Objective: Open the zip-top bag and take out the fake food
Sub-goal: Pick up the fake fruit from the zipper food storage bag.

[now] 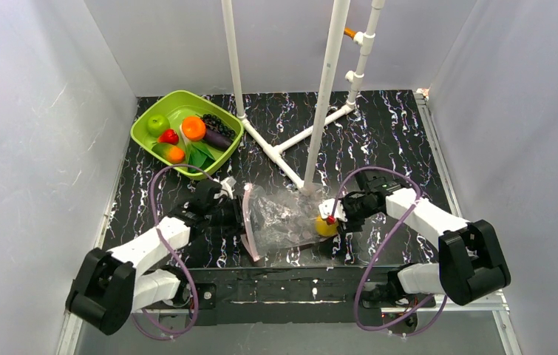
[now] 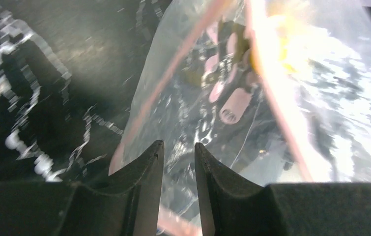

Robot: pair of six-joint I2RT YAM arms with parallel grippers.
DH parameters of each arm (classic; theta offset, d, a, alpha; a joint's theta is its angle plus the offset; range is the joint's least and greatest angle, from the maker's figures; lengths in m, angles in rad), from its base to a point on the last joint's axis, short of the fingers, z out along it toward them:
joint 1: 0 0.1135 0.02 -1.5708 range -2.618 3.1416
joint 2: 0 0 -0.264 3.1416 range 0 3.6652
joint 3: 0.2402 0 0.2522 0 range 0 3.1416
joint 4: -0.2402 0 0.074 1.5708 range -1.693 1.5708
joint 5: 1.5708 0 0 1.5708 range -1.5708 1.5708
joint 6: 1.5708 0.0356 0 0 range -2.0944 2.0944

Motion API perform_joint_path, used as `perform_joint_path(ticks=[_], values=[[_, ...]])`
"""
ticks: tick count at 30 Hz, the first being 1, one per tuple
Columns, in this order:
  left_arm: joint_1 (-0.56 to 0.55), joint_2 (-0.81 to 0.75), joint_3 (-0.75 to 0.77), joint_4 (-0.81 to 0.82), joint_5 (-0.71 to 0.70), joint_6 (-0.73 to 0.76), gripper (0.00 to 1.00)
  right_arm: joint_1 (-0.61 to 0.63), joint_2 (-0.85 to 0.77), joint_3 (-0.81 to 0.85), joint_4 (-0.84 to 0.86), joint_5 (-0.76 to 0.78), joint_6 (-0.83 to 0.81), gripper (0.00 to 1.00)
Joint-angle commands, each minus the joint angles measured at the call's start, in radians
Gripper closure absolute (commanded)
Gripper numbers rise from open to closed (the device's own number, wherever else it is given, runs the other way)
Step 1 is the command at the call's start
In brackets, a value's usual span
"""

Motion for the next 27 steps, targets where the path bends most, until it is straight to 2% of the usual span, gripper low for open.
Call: perform_joint_path(ticks=[1, 7, 9, 15, 22, 27], values=[[-0.041, 0.078, -0.003, 0.291, 0.099, -0.069, 0.71, 0.051, 0.038, 0.006, -0.003, 0.018, -0.004, 0.43], [-0.081, 0.201, -0.003, 0.411, 0.118, -0.1, 0.68, 0.105, 0.099, 0.06, -0.037, 0.033, 0.046, 0.8], [-0.093, 0.229, -0.012, 0.462, 0.126, -0.125, 0.65, 0.122, 0.106, 0.076, -0.045, 0.02, 0.067, 0.86], [-0.129, 0.277, -0.015, 0.541, 0.142, -0.157, 0.53, 0.161, 0.13, 0.133, -0.038, -0.023, 0.188, 0.99], [-0.187, 0.393, 0.015, 0.635, 0.127, -0.227, 0.4, 0.216, 0.149, 0.152, 0.008, 0.001, 0.276, 0.99], [-0.263, 0.499, 0.046, 0.719, 0.056, -0.278, 0.31, 0.243, 0.163, 0.145, 0.032, 0.026, 0.298, 0.99]])
